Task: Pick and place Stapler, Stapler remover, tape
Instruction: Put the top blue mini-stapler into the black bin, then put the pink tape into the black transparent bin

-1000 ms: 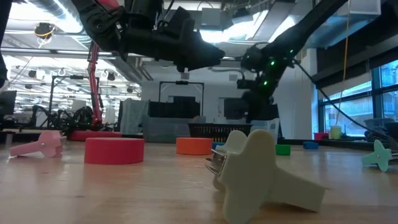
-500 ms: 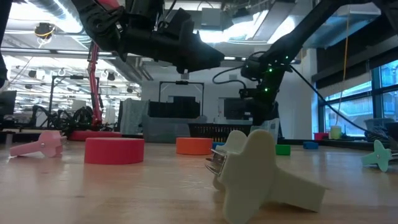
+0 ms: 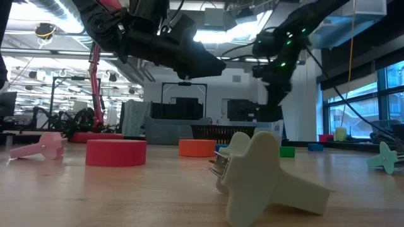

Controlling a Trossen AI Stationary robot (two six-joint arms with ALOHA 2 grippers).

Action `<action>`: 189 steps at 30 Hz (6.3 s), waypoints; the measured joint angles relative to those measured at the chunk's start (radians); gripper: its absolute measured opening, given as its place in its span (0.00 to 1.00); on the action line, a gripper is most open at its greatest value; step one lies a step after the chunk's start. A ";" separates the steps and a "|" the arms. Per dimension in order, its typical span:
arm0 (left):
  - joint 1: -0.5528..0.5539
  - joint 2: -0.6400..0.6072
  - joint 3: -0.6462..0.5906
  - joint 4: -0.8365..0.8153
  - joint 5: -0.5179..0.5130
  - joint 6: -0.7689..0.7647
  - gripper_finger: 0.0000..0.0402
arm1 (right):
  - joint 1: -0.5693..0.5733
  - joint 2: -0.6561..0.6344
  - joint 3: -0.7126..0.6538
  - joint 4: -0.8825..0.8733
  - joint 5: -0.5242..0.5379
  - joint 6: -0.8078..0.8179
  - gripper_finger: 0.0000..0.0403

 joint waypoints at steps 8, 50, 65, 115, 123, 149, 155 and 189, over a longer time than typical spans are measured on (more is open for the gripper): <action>-0.014 0.000 0.000 -0.001 0.000 -0.023 0.57 | 0.023 -0.213 -0.265 -0.063 -0.002 0.108 0.44; -0.020 0.001 0.000 0.059 0.000 -0.018 0.57 | 0.041 -0.029 -0.406 0.080 0.214 -0.480 0.44; -0.019 0.001 0.000 0.059 0.000 -0.017 0.57 | 0.074 0.003 -0.391 0.125 0.228 -0.455 0.44; -0.041 0.000 -0.001 0.157 0.023 0.067 0.57 | 0.389 0.110 0.078 0.112 0.147 -0.303 0.16; -0.041 -0.020 -0.002 0.153 0.025 0.089 0.57 | 0.328 0.304 0.169 0.103 0.118 -0.329 0.16; -0.133 -0.258 0.000 -0.375 -0.273 0.235 0.49 | 0.322 0.210 0.158 0.105 0.098 -0.119 0.75; -0.254 -0.436 0.000 -0.897 -0.342 -0.097 0.46 | 0.350 0.033 0.050 0.085 0.087 -0.008 0.69; -0.924 -0.134 -0.001 -1.014 -0.009 -1.114 0.45 | 0.370 -0.225 -0.348 0.362 0.087 0.172 0.66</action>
